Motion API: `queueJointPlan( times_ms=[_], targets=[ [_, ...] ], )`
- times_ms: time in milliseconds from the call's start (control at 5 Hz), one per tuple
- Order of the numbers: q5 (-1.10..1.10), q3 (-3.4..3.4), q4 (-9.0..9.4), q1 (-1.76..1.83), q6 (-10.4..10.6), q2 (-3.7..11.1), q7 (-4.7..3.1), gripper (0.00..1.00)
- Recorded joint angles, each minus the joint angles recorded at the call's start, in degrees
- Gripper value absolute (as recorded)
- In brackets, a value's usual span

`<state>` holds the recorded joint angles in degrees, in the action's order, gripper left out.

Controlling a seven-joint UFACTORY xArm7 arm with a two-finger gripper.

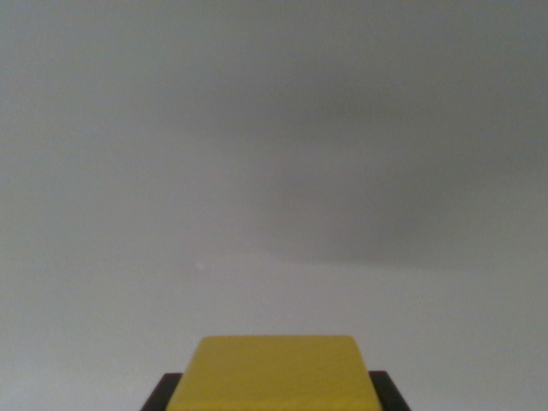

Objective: Pick yellow cube

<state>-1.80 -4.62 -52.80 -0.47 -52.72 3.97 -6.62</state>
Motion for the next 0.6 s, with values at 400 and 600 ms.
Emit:
queueJointPlan(
  times_ms=[400,600],
  targets=[
    [0.12,0.0,-1.7,0.02,-2.6,-0.9,0.12,1.0],
    [0.24,0.0,-3.36,0.03,-5.14,-1.79,0.23,1.0]
  ],
)
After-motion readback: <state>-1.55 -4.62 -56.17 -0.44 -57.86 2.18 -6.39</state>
